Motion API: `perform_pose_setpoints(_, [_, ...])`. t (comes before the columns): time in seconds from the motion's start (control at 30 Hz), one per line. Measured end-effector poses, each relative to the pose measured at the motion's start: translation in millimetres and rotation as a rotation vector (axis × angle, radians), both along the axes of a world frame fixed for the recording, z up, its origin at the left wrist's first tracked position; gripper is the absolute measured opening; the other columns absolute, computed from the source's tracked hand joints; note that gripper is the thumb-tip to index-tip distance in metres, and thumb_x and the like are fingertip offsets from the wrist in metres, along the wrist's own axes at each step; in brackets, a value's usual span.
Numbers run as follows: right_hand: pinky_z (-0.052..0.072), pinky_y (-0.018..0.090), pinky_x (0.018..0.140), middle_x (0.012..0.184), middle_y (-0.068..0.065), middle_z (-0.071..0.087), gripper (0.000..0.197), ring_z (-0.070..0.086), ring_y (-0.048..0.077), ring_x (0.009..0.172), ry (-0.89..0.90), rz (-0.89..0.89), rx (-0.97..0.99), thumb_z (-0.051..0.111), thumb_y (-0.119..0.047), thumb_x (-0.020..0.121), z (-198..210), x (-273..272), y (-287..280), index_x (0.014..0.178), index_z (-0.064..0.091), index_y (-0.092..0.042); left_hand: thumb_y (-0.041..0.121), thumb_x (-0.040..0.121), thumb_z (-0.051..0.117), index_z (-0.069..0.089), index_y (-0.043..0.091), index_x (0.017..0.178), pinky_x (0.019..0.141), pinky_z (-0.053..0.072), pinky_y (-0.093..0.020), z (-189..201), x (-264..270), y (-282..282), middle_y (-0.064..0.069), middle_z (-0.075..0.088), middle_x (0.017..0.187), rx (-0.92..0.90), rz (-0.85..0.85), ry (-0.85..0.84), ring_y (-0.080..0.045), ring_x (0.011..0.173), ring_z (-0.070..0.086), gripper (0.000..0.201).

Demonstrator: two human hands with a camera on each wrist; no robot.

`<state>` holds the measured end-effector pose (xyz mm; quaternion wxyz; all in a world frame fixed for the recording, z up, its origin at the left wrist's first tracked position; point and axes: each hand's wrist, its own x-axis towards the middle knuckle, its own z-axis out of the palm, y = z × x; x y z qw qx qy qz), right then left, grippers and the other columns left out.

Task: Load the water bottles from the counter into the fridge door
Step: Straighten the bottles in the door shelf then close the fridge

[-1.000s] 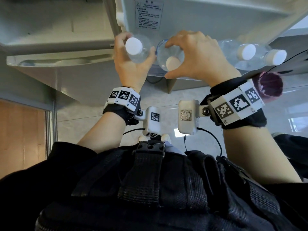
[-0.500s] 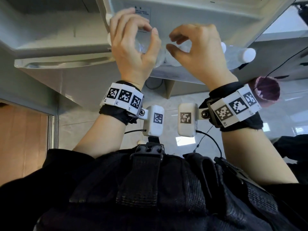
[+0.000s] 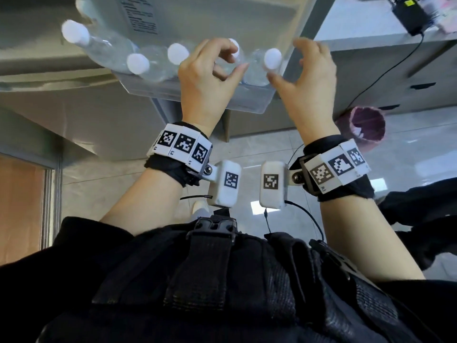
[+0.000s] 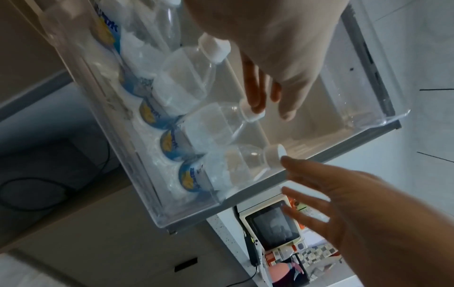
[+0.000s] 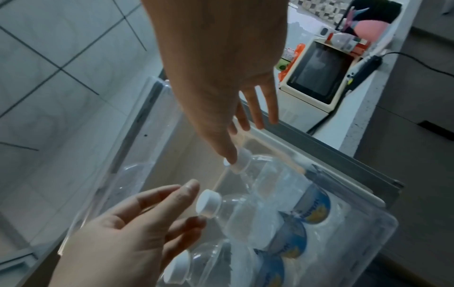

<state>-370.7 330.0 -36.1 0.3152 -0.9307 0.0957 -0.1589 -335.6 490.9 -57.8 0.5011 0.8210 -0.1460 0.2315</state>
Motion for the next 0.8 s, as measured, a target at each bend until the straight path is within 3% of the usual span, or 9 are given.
perform_pose_setpoints(0.1, [0.043,0.040,0.099,0.135,0.015,0.049,0.056,0.050,0.029,0.121,0.155,0.047,0.066,0.064,-0.032,0.088,-15,9,-5,0.134,0.043,-0.008,0.004,0.070,0.075,0.063,0.008,0.103,0.069,0.057,-0.023,2,15,-7,-0.005,0.061,0.093,0.106,-0.016,0.057,-0.016,0.078,0.065,0.036])
perform_pose_setpoints(0.2, [0.046,0.045,0.097,0.130,0.015,0.055,0.049,0.053,0.031,0.117,0.142,0.084,0.147,0.062,-0.030,0.090,-22,22,-3,0.132,0.045,-0.011,-0.002,0.065,0.070,0.065,0.006,0.098,0.075,0.039,-0.003,10,37,-10,-0.012,0.063,0.101,0.196,0.003,0.007,-0.017,0.089,0.061,0.035])
perform_pose_setpoints(0.27, [0.048,0.047,0.095,0.128,0.014,0.056,0.048,0.055,0.029,0.115,0.123,0.091,0.190,0.063,-0.031,0.089,-23,30,-2,0.131,0.047,-0.013,-0.002,0.064,0.072,0.067,0.005,0.091,0.073,0.034,0.000,14,48,-12,-0.015,0.065,0.099,0.209,0.004,-0.011,-0.022,0.088,0.062,0.029])
perform_pose_setpoints(0.4, [0.053,0.048,0.087,0.117,0.008,0.065,0.048,0.061,0.024,0.105,0.022,0.089,0.213,0.073,-0.036,0.079,-19,53,1,0.119,0.059,-0.015,-0.002,0.068,0.065,0.067,0.004,0.086,0.067,0.047,-0.022,17,74,-11,-0.015,0.066,0.096,0.180,0.028,-0.023,-0.025,0.072,0.063,0.020])
perform_pose_setpoints(0.47, [0.055,0.042,0.082,0.106,0.006,0.069,0.047,0.065,0.019,0.094,-0.049,0.038,0.246,0.078,-0.040,0.071,-16,67,1,0.108,0.065,-0.014,0.000,0.071,0.063,0.066,0.005,0.085,0.062,0.056,-0.031,19,88,-8,-0.015,0.064,0.096,0.136,0.036,-0.043,-0.025,0.067,0.062,0.016])
perform_pose_setpoints(0.57, [0.053,0.028,0.072,0.089,0.005,0.068,0.043,0.064,0.016,0.077,-0.165,-0.085,0.299,0.082,-0.042,0.063,-16,90,2,0.086,0.065,-0.011,0.000,0.073,0.067,0.065,0.005,0.082,0.061,0.058,-0.038,20,111,-2,-0.010,0.061,0.093,0.111,0.044,-0.029,-0.020,0.069,0.064,0.011])
perform_pose_setpoints(0.67, [0.052,0.032,0.063,0.065,0.002,0.061,0.028,0.061,0.017,0.061,-0.184,-0.153,0.381,0.076,-0.037,0.071,-17,113,4,0.064,0.054,-0.021,-0.003,0.075,0.065,0.067,0.005,0.079,0.065,0.057,-0.028,20,125,3,-0.009,0.065,0.092,0.123,0.015,-0.005,-0.009,0.070,0.062,0.009])
perform_pose_setpoints(0.73, [0.055,0.044,0.061,0.051,-0.002,0.057,0.036,0.065,0.028,0.057,-0.180,-0.183,0.395,0.068,-0.035,0.077,-18,127,6,0.051,0.044,-0.028,-0.003,0.078,0.062,0.069,0.005,0.083,0.066,0.056,-0.016,18,130,5,-0.009,0.067,0.094,0.140,-0.031,0.019,-0.009,0.074,0.064,0.012])
perform_pose_setpoints(0.8, [0.055,0.048,0.060,0.045,-0.006,0.055,0.042,0.065,0.032,0.055,-0.196,-0.209,0.402,0.065,-0.032,0.078,-19,136,8,0.044,0.041,-0.028,-0.002,0.080,0.060,0.069,0.005,0.086,0.066,0.051,-0.006,17,130,7,-0.009,0.068,0.096,0.140,-0.069,0.050,-0.007,0.078,0.063,0.014])
